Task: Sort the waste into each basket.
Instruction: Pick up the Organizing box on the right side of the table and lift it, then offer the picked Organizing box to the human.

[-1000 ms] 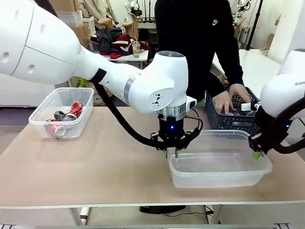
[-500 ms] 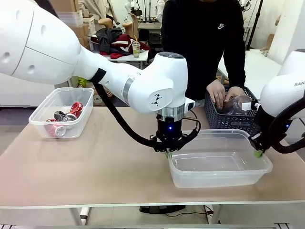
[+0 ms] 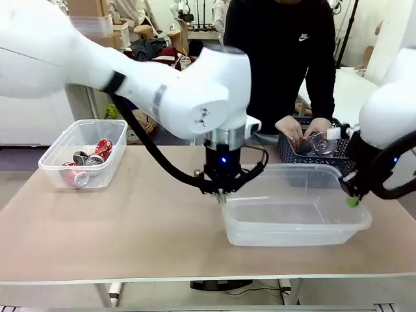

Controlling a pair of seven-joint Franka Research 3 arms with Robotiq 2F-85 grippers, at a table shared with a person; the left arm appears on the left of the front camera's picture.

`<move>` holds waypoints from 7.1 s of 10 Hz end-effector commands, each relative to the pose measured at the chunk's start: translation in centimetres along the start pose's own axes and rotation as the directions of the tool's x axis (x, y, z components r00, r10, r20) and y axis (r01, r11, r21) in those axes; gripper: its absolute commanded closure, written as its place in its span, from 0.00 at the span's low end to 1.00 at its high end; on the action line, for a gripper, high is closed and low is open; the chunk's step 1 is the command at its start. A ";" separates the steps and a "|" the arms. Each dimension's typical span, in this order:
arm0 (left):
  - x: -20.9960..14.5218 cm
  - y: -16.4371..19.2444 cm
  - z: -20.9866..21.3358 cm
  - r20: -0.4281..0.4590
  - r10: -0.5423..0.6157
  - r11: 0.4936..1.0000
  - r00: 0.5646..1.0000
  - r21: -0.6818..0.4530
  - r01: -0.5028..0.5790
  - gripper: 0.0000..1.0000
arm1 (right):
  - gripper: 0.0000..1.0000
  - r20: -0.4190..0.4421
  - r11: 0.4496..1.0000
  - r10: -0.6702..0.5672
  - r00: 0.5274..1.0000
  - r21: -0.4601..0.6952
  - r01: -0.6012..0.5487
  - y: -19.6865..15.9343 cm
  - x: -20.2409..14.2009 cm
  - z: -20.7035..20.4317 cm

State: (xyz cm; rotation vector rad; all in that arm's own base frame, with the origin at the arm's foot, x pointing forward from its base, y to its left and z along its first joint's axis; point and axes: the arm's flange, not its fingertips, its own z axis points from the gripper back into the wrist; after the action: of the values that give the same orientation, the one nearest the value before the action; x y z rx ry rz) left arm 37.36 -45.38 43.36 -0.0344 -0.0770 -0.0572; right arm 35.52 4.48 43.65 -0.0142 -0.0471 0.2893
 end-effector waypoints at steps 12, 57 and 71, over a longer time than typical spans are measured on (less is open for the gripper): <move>-2.4 7.2 8.9 0.048 0.044 0.997 0.998 0.064 -0.047 1.00 | 0.92 -0.049 0.993 -0.065 0.997 0.098 0.069 7.8 5.6 9.0; 7.8 19.8 3.4 0.063 0.122 0.991 0.990 0.052 -0.126 0.94 | 0.92 -0.227 0.966 -0.120 0.967 0.197 0.166 13.3 18.1 3.8; 7.8 19.8 3.4 0.063 0.122 0.991 0.990 0.052 -0.126 0.94 | 0.92 -0.227 0.966 -0.120 0.967 0.197 0.166 13.3 18.1 3.8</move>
State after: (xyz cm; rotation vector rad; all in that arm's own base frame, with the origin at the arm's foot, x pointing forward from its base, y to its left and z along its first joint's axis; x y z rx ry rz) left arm 45.89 -26.07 46.60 0.0209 -0.1292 0.0693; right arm 49.13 22.05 47.56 0.1703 0.2009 0.1365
